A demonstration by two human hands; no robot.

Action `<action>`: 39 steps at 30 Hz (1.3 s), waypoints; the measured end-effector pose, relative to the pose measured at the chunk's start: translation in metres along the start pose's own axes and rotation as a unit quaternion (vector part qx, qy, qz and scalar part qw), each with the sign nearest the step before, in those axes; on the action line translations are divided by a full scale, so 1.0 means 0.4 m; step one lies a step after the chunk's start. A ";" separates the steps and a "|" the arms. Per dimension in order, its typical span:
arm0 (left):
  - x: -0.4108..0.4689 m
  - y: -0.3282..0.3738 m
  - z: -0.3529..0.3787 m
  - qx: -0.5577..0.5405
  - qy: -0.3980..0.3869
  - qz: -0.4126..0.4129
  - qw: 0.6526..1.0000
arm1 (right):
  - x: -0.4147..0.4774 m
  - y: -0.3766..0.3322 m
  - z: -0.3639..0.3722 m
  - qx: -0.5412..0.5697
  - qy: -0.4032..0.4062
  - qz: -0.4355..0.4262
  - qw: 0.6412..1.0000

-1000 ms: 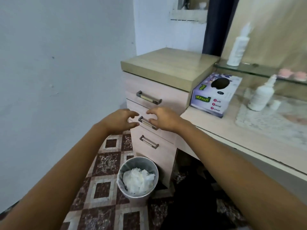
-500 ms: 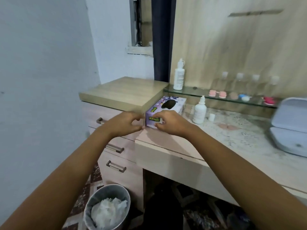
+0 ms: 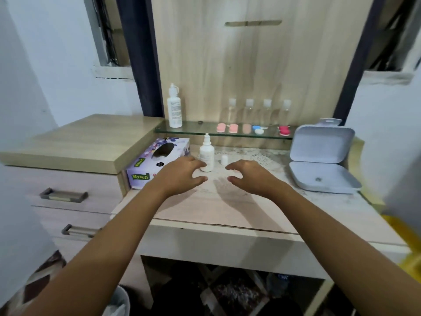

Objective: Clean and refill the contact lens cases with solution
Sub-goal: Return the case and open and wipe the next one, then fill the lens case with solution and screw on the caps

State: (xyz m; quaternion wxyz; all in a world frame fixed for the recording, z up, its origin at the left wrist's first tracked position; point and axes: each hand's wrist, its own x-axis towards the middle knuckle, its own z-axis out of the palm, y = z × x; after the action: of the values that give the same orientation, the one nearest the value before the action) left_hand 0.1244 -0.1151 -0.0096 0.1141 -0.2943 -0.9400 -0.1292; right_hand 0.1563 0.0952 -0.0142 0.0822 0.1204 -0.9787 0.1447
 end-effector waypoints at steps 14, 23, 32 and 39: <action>0.154 0.081 0.168 -0.077 -0.065 0.036 0.994 | -0.021 0.176 0.008 0.012 0.010 0.074 0.997; 0.203 0.085 0.227 -0.076 -0.049 0.057 0.994 | -0.003 0.204 0.060 0.023 0.026 0.087 0.996; 0.218 0.065 0.266 -0.089 -0.014 0.059 0.994 | 0.003 0.220 0.103 0.042 0.091 0.102 0.990; 0.208 0.071 0.233 -0.139 0.215 0.055 0.965 | 0.006 0.232 0.113 0.045 0.095 0.097 0.990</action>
State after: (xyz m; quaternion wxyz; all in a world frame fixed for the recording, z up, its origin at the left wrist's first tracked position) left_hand 0.0614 -0.0203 -0.0683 0.2785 -0.3239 -0.8486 -0.3122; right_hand 0.1244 0.1671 -0.0808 0.1547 0.0139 -0.9661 0.2063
